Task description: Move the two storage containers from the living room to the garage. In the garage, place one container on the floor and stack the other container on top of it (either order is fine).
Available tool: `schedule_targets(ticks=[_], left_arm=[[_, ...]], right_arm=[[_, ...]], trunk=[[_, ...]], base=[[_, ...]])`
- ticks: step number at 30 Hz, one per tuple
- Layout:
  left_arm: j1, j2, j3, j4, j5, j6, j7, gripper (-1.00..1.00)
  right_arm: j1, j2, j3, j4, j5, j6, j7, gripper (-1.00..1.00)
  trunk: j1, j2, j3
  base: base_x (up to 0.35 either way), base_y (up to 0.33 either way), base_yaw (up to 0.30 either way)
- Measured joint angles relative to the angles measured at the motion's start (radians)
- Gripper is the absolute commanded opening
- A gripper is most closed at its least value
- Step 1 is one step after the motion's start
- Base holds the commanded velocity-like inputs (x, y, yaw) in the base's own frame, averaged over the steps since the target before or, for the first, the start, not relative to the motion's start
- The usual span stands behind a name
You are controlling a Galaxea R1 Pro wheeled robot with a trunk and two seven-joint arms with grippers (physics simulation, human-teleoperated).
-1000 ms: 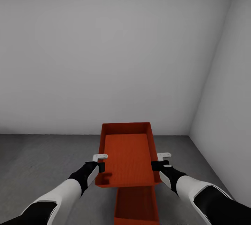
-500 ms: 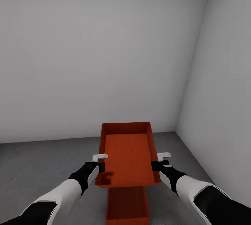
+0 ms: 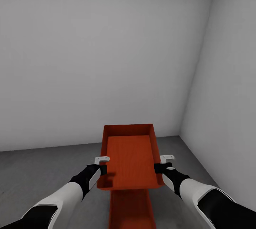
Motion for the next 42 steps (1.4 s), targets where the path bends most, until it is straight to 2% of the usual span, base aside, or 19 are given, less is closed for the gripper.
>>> schedule_targets(ticks=[11, 26, 42], left_arm=[[0.000, 0.000, 0.000, 0.000, -0.001, 0.001, 0.000, -1.00], [0.000, 0.000, -0.001, 0.000, -0.002, 0.008, 0.001, -1.00], [0.001, 0.000, -0.001, 0.000, -0.002, 0.008, 0.000, -1.00]], right_arm=[[-0.001, 0.000, 0.000, 0.002, 0.000, 0.000, 0.001, -1.00], [0.000, 0.001, -0.005, 0.010, 0.001, 0.000, 0.004, -1.00], [0.000, 0.002, -0.004, 0.009, 0.000, 0.000, 0.004, -1.00]], trunk=[[0.000, 0.000, 0.000], [0.001, 0.000, 0.000], [0.001, 0.000, 0.000]], base=[[0.241, 0.069, -0.034], [0.008, 0.001, -0.225], [0.000, 0.000, 0.016]])
